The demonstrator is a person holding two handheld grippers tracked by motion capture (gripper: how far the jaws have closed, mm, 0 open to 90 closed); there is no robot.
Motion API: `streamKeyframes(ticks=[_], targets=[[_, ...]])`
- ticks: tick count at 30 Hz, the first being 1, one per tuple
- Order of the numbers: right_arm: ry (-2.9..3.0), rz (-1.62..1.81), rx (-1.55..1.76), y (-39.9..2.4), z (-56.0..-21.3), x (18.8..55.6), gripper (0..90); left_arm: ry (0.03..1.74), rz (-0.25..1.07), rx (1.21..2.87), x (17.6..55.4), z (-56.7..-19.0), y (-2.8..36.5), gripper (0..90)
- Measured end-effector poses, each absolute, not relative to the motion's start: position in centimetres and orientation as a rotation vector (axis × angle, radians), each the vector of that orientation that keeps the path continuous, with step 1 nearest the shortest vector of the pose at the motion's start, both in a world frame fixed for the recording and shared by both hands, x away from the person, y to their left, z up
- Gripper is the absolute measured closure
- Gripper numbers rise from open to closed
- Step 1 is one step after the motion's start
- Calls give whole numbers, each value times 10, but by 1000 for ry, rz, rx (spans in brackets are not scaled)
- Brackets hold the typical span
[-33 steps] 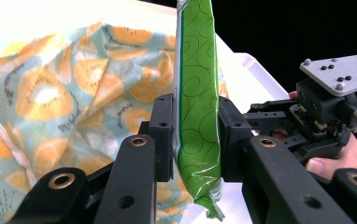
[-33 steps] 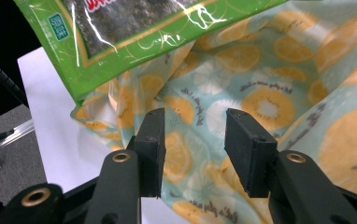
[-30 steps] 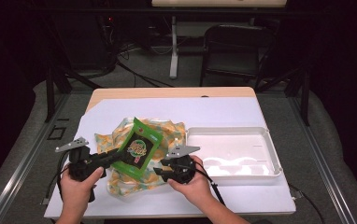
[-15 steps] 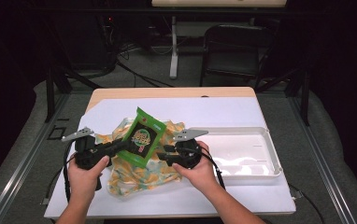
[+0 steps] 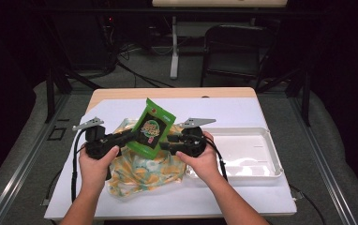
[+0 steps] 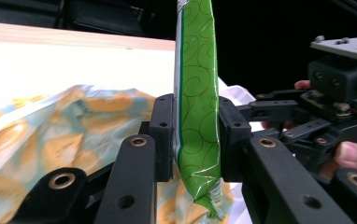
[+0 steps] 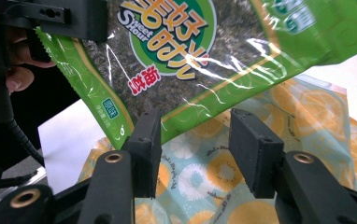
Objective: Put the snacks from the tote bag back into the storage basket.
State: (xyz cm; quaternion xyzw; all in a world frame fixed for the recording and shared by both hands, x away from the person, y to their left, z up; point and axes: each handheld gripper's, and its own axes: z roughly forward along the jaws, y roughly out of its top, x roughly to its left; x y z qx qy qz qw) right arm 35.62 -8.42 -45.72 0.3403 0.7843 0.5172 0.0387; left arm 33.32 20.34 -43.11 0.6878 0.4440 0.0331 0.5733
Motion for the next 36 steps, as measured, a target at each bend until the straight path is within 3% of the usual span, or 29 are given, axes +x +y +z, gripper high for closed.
streamKeyframes(ticks=[7,36], targets=[[2432,1605,1065,-89,-462,355,532,968,73,1636,329,-438,197,722],[2438,1634,1173,-97,-473,354,529,966,9,1659,327,-463,195,719]])
